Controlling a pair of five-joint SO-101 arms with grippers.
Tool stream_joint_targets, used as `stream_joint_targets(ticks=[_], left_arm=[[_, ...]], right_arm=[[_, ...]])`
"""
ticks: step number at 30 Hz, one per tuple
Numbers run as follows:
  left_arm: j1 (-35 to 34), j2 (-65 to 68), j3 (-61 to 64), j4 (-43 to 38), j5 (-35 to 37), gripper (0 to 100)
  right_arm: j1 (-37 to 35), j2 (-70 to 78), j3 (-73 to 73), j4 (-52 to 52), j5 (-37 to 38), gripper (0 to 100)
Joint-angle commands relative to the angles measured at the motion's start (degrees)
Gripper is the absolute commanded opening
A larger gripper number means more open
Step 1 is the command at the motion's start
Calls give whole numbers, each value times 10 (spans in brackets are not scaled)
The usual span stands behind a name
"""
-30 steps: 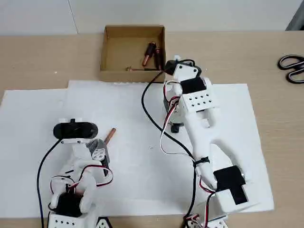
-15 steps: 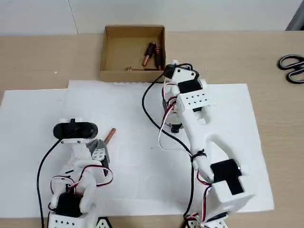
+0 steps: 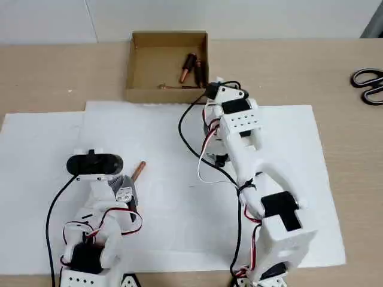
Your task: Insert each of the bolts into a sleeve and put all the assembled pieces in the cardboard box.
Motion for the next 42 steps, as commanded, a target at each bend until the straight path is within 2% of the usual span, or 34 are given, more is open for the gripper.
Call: stream_joint_targets(ticks=[1,15,21,27,36,42], left_arm=[[2,-5,-1,-11,2,7],[2,-5,-1,-11,2,7],[2,-5,-1,-11,2,7],[2,-5,-1,-11,2,7],[2,-5,-1,-11,2,7],[0,-5,-5,-19,3,7]], right_arm=[[-5,10,-38,-3,6,76],[-6,73,-69,-3,22,80],[-6,86,-69,-3,22,164],[-6,86,-69,-3,22,122],[-3,88,-69,-3,20,7],[-2,85,-92,19,21,3]])
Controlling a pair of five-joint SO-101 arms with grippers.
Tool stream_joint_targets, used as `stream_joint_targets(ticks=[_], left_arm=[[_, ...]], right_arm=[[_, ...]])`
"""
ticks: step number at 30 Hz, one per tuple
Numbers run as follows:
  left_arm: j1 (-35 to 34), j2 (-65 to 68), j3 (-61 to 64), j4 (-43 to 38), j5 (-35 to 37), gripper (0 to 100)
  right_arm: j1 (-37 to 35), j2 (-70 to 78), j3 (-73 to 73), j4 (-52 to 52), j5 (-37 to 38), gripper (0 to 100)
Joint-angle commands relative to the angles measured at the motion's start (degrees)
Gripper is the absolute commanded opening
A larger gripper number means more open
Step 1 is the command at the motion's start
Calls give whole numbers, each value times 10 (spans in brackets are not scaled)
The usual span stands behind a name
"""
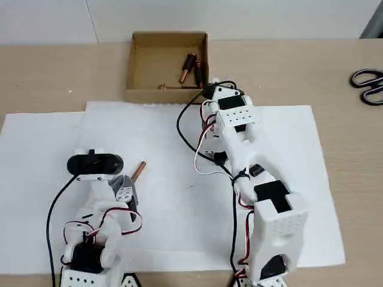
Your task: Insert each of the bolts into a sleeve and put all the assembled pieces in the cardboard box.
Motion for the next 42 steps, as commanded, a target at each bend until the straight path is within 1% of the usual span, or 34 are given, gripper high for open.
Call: stream_joint_targets(ticks=[1,4,6,12,14,17,22,24,28,32,34,38,42], left_arm=[[-2,-5,-9,-35,4,7],[-4,-4,-57,-60,4,7],[-4,-3,-92,-67,4,7],[-4,-1,-188,-69,3,7],[-5,18,-218,-69,1,7],[-31,93,-297,-70,1,7],[-71,313,-477,-76,5,7],[-78,394,-554,-58,18,7],[-80,534,-696,3,76,7],[-80,634,-790,62,149,7],[-80,673,-813,88,189,7],[-81,737,-815,134,274,7],[-119,798,-813,159,331,7]], right_arm=[[-4,-6,-46,41,3,3],[-3,-18,-83,94,2,3],[1,-26,-91,110,3,3],[40,-45,-90,118,1,3],[50,-48,-90,131,0,3],[51,-51,-90,162,1,3],[58,-52,-90,190,0,3],[64,-53,-90,190,1,3],[82,-54,-90,198,0,3],[109,-54,-90,211,2,3],[125,-54,-90,211,3,3],[154,-54,-90,211,4,3],[171,-54,-90,211,17,3]])
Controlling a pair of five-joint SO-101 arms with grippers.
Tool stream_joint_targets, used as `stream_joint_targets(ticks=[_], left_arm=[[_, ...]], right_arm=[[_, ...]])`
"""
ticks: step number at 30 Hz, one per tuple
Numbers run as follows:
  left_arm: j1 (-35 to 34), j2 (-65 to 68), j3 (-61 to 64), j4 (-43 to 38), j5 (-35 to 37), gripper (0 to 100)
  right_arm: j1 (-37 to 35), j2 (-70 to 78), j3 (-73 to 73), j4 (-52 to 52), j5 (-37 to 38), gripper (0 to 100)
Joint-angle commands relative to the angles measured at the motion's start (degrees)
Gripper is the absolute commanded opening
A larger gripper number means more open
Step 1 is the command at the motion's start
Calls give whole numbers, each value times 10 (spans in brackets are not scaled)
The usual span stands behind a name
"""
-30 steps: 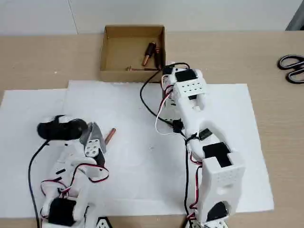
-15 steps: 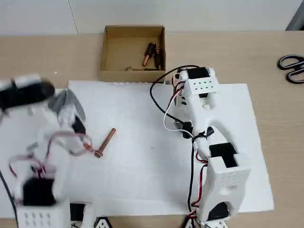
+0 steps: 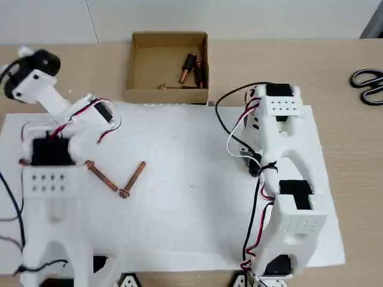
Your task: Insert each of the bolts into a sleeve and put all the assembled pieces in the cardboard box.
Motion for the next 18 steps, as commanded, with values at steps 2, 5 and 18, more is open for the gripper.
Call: stream_joint_targets(ticks=[2,5,18], left_arm=[[-45,63,-25,15,40,7],[-59,106,-25,32,43,7],[-58,160,-1,55,53,7]], right_arm=[[18,-43,-25,13,21,3],[19,-43,-24,13,22,3],[15,-43,-24,13,20,3]])
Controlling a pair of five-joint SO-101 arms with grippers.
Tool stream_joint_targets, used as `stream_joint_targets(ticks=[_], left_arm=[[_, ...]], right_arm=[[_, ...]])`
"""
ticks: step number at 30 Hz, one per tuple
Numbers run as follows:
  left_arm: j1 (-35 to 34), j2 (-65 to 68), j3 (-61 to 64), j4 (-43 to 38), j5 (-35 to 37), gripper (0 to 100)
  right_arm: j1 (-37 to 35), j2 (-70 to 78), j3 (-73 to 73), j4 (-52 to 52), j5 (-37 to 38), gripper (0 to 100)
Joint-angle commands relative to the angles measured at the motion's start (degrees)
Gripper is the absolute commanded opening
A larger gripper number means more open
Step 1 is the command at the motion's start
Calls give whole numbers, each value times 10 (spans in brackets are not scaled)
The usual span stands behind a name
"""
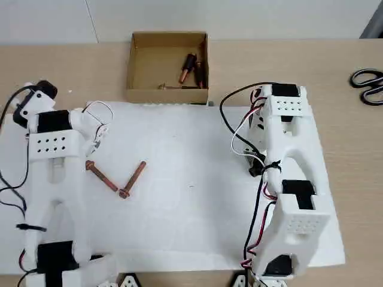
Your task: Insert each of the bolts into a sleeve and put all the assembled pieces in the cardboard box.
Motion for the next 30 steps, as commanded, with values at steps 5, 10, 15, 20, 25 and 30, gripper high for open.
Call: stream_joint_targets(ticks=[5,10,15,20,25,30], left_arm=[[-4,-3,54,-19,-1,8],[-4,-3,98,-69,-8,10],[-5,-3,100,-83,-25,11],[-5,-2,102,-78,-26,12],[-5,-3,133,-80,-46,83],[-6,-4,146,-82,-46,104]], right_arm=[[4,-42,-24,11,4,3],[5,-42,-24,10,4,3],[5,-41,-24,8,5,3],[5,-40,-24,8,6,3],[6,-40,-24,8,6,3],[6,-39,-24,7,6,3]])
